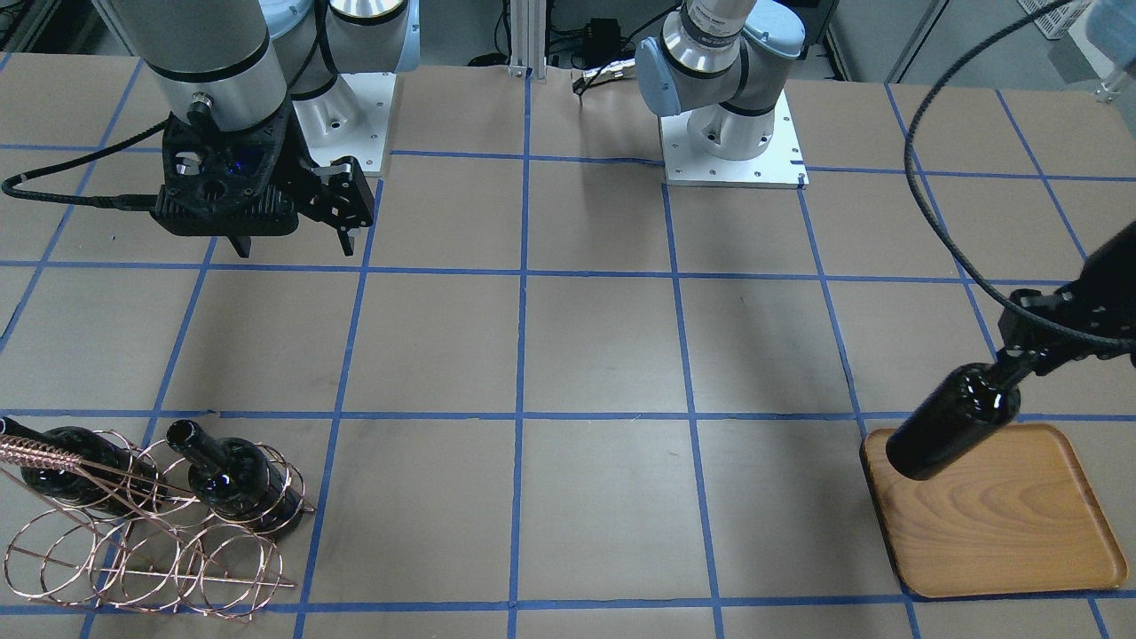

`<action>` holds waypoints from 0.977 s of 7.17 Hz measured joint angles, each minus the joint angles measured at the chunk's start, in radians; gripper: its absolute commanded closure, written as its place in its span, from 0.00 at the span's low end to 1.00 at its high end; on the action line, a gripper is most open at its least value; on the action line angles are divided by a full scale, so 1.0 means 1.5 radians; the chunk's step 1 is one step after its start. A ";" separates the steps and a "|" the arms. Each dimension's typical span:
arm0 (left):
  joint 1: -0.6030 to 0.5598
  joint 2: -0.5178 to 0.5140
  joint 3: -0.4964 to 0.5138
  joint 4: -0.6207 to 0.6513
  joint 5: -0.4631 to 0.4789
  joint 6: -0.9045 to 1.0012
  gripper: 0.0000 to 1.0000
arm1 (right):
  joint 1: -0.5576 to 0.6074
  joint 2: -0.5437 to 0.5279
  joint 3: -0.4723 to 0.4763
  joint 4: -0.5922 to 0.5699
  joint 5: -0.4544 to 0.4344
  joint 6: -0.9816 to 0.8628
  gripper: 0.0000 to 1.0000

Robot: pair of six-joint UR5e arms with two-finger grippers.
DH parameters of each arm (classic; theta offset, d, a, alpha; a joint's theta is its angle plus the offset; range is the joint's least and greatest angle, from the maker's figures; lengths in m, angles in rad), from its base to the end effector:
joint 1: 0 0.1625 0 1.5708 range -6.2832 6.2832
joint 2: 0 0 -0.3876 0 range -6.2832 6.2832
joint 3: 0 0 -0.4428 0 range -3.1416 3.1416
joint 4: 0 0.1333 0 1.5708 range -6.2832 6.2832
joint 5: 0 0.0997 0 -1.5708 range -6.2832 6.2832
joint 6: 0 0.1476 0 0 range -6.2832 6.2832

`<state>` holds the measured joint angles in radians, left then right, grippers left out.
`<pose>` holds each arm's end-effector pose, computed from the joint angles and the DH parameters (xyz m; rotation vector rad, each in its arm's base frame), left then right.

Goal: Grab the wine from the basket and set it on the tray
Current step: 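Lift the bottle with the left gripper and carry it over the wooden tray, then lower the bottle onto the wooden tray with the left gripper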

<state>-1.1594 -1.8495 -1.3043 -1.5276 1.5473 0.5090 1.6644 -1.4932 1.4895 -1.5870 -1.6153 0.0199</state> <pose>0.1360 -0.6538 0.3853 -0.1534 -3.1300 0.0599 0.1800 -0.5611 0.4051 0.1135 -3.0960 0.0347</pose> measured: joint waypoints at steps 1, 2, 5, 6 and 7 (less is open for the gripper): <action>0.026 -0.025 0.018 0.013 -0.001 0.018 0.98 | 0.000 0.000 0.000 0.000 0.000 0.000 0.00; 0.050 -0.046 0.028 0.027 -0.001 0.041 0.98 | 0.000 0.000 0.000 0.001 -0.001 0.000 0.00; 0.107 -0.086 0.045 0.062 0.002 0.097 0.97 | 0.000 -0.001 0.000 0.001 0.000 0.000 0.00; 0.115 -0.096 0.050 0.076 0.005 0.105 0.97 | 0.000 -0.001 0.000 0.001 0.000 -0.001 0.00; 0.125 -0.105 0.052 0.089 0.006 0.115 0.95 | 0.000 -0.001 0.000 0.001 0.000 0.000 0.00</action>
<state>-0.9720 -2.0069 -1.2263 -1.3938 1.5570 0.6820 1.6644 -1.4941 1.4895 -1.5861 -1.6157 0.0196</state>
